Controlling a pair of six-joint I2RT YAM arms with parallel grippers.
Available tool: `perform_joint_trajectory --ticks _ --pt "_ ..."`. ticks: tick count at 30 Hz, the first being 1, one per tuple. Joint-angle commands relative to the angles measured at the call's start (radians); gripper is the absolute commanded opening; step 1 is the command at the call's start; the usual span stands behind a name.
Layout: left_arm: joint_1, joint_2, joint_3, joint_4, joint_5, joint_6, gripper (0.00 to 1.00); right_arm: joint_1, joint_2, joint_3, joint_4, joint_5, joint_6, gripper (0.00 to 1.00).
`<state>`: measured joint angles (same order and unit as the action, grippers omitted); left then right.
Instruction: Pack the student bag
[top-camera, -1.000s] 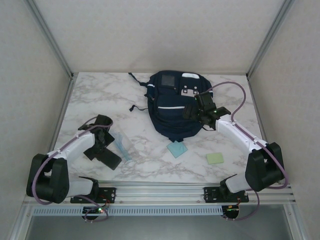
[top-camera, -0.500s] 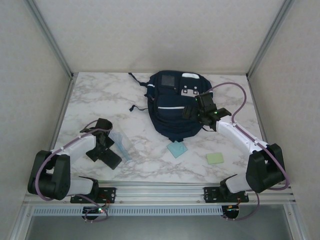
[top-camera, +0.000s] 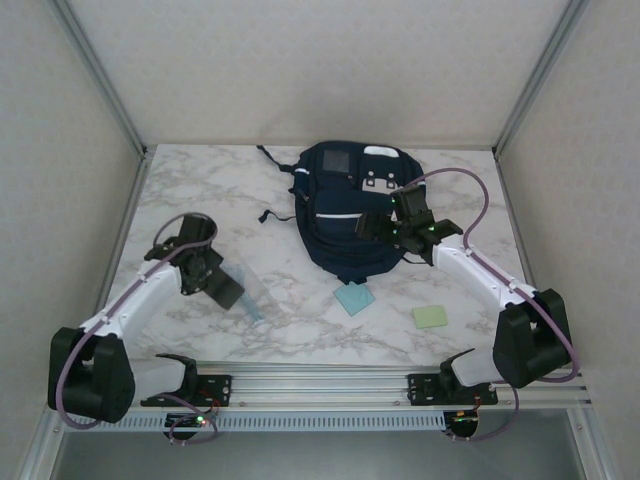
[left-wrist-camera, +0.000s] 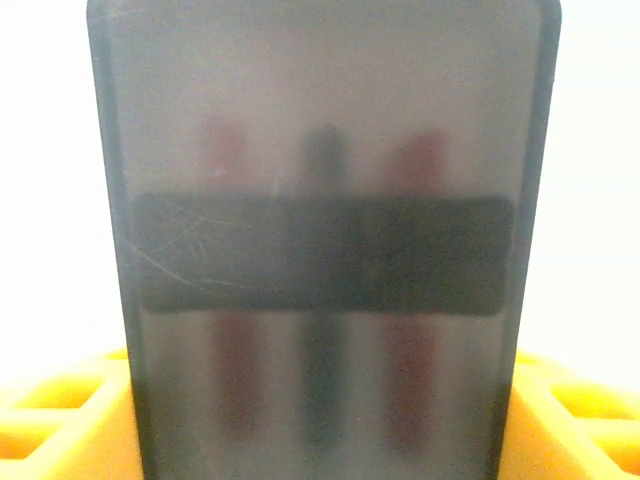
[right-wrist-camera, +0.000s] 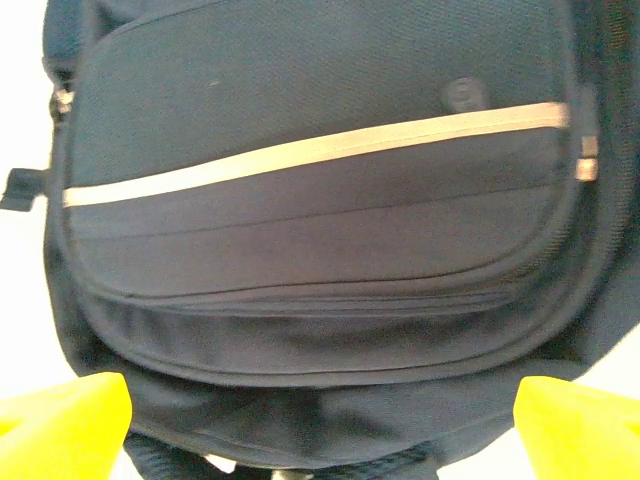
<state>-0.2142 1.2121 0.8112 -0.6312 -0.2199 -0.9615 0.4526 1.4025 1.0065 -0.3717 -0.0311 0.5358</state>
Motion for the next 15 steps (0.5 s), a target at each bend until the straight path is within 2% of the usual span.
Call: perform_joint_trajectory --ticks 1,4,8,15 --pt "0.003 -0.008 0.101 0.031 0.018 0.005 0.59 0.029 0.015 -0.02 0.128 -0.196 -0.029 0.99" --pt "-0.017 0.026 0.156 0.101 0.063 -0.019 0.59 0.078 0.041 -0.028 0.237 -0.323 -0.037 0.99" --pt "-0.087 0.101 0.227 0.16 0.103 -0.034 0.59 0.14 0.108 -0.002 0.373 -0.459 -0.017 0.98" --pt "-0.187 0.208 0.296 0.263 0.173 -0.065 0.59 0.235 0.258 0.102 0.479 -0.53 -0.012 0.97"
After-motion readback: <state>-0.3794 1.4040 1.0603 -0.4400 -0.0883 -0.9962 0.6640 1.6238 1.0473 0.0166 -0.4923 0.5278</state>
